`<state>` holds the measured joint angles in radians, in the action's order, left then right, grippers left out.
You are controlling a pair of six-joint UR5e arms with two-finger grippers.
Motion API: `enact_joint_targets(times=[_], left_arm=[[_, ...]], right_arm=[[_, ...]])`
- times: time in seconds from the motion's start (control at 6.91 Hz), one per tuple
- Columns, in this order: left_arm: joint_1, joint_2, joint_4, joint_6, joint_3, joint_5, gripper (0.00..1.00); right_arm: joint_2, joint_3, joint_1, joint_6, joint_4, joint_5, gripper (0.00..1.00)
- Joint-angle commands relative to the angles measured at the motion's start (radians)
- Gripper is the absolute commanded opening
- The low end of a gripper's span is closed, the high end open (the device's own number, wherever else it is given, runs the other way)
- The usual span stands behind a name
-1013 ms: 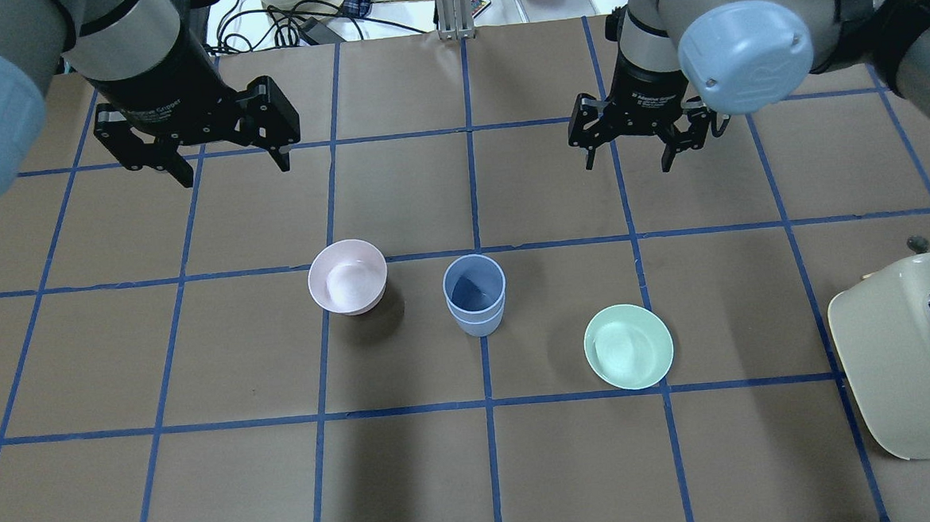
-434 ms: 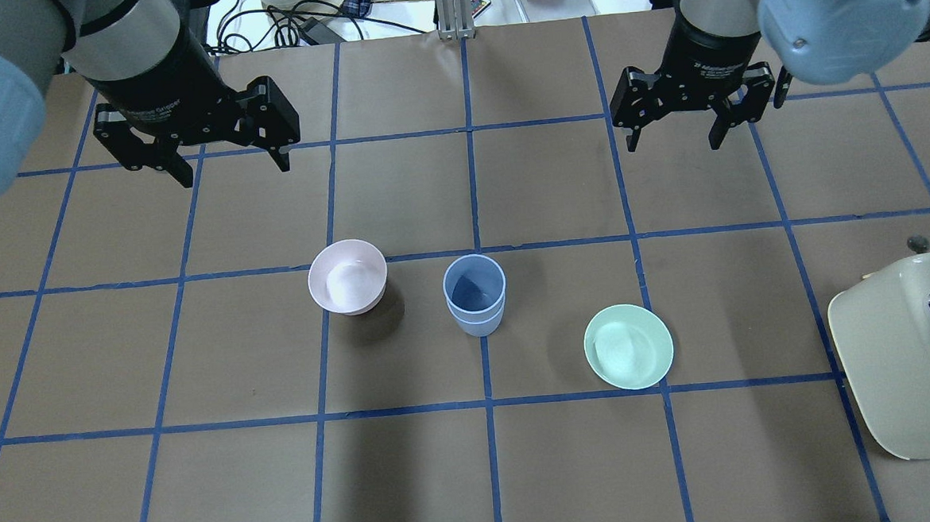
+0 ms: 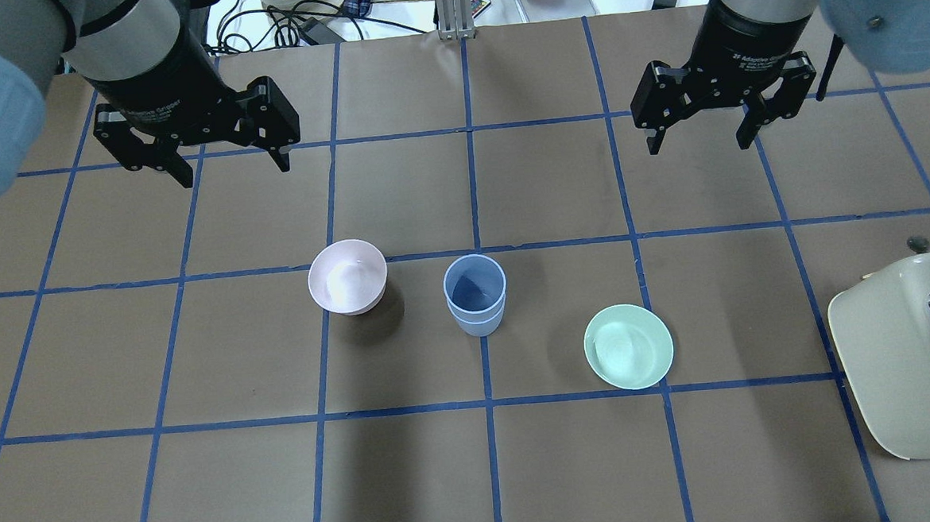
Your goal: Stack blue cups with both arms
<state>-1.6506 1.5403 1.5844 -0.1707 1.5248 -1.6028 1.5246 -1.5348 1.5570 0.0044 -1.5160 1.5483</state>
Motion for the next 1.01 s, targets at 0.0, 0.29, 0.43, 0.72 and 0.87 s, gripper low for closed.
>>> enact_joint_targets(times=[0.0, 0.29, 0.43, 0.72, 0.87], left_arm=[[0.0, 0.001, 0.0, 0.0, 0.0, 0.0, 1.0], [0.0, 0.001, 0.002, 0.0, 0.002, 0.0, 1.0], [0.0, 0.001, 0.002, 0.0, 0.0, 0.0, 1.0], [-0.005, 0.006, 0.002, -0.001, 0.0, 0.003, 1.0], [-0.005, 0.006, 0.0, -0.001, 0.001, 0.0, 1.0]], right_arm=[[0.015, -0.001, 0.005, -0.064, 0.011, -0.002, 1.0], [0.012, -0.002, -0.001, -0.064, 0.036, 0.001, 1.0], [0.012, -0.001, -0.002, -0.064, 0.034, -0.001, 1.0], [0.011, -0.002, -0.002, -0.064, 0.033, 0.007, 1.0], [0.011, -0.002, -0.002, -0.063, 0.034, 0.007, 1.0]])
